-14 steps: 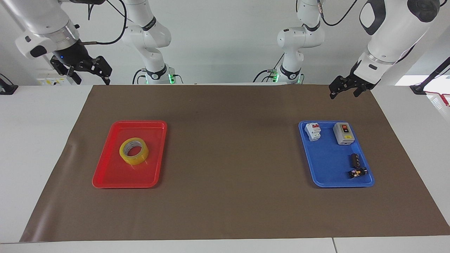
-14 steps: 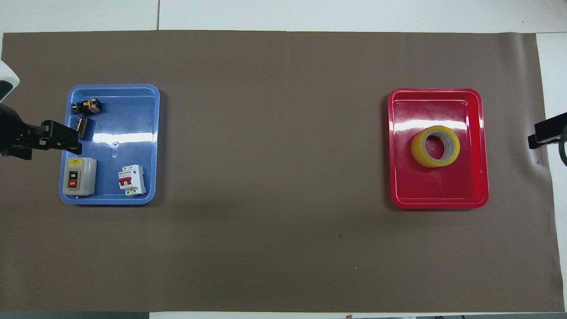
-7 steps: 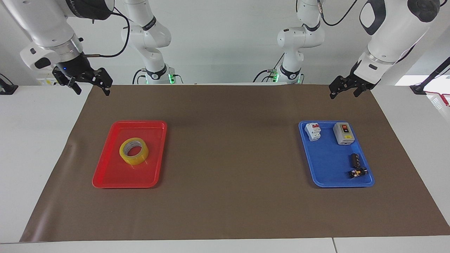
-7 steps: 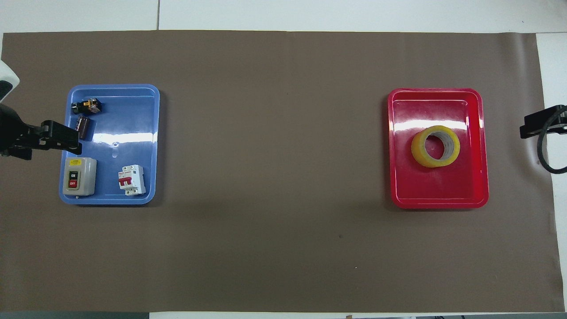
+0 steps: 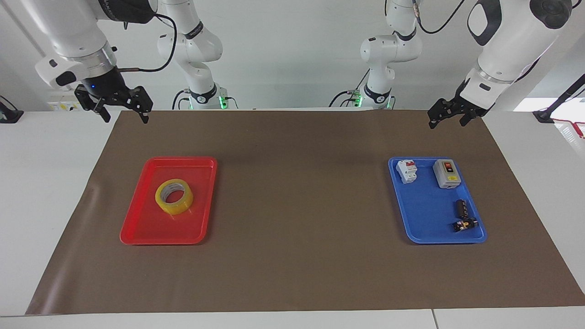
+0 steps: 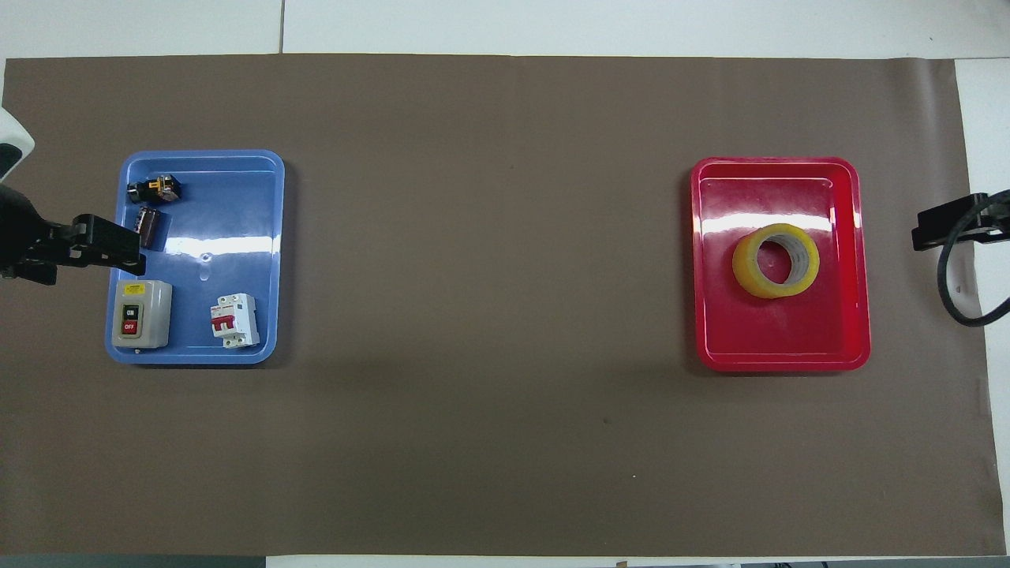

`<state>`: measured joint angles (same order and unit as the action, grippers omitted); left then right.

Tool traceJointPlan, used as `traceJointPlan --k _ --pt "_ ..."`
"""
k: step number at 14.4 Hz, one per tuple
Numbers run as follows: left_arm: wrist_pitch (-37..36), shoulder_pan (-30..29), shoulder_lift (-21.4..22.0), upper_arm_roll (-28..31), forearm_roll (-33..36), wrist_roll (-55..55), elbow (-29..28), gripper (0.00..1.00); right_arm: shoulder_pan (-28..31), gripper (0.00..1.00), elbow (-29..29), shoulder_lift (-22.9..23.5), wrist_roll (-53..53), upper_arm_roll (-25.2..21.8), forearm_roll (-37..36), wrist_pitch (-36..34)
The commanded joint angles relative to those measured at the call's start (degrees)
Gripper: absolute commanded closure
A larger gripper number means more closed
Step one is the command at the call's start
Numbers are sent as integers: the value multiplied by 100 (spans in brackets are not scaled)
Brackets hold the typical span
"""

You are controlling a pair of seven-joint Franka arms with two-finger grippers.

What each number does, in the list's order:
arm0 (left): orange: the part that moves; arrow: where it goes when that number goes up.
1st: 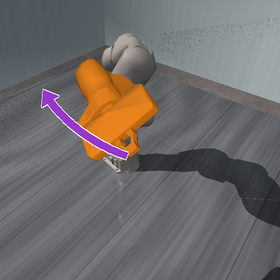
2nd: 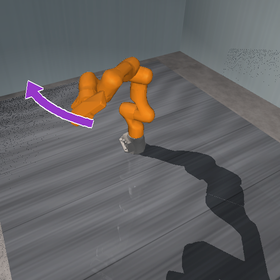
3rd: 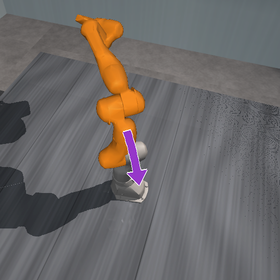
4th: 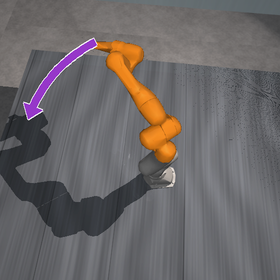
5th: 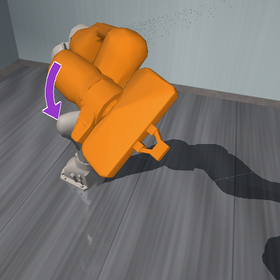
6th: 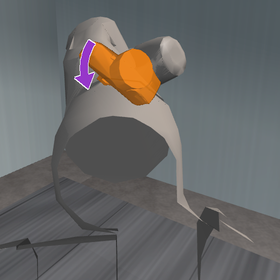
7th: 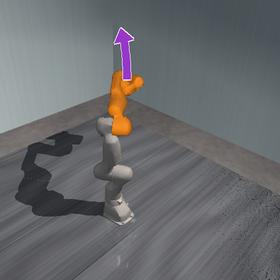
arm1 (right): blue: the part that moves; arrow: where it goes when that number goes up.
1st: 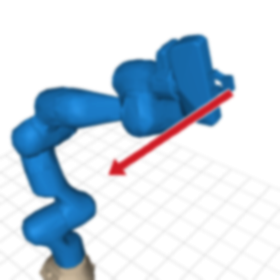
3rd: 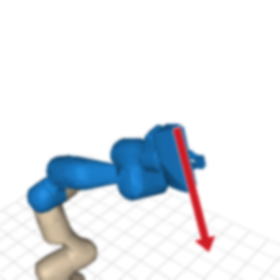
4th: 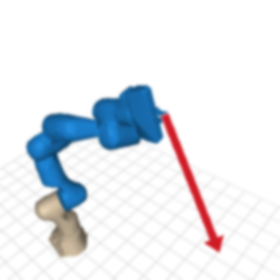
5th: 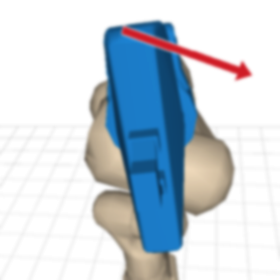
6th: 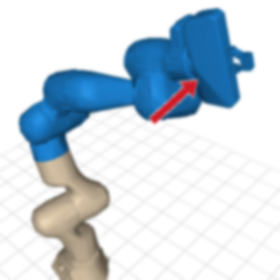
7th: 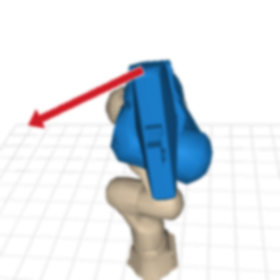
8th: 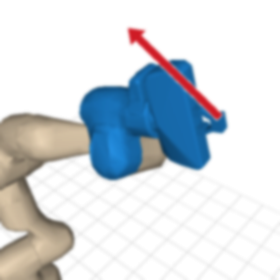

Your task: Place and move tape with both arms

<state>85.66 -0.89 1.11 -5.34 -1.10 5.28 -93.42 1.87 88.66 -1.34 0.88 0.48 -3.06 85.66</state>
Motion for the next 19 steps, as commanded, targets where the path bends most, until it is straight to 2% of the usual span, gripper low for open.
traceJointPlan --k 1,19 --pt "48 -61 83 -46 75 -45 -44 0 68 0 -199 72 105 58 130 -198" --pt "48 -61 83 -46 75 -45 -44 0 68 0 -121 29 105 58 121 -199"
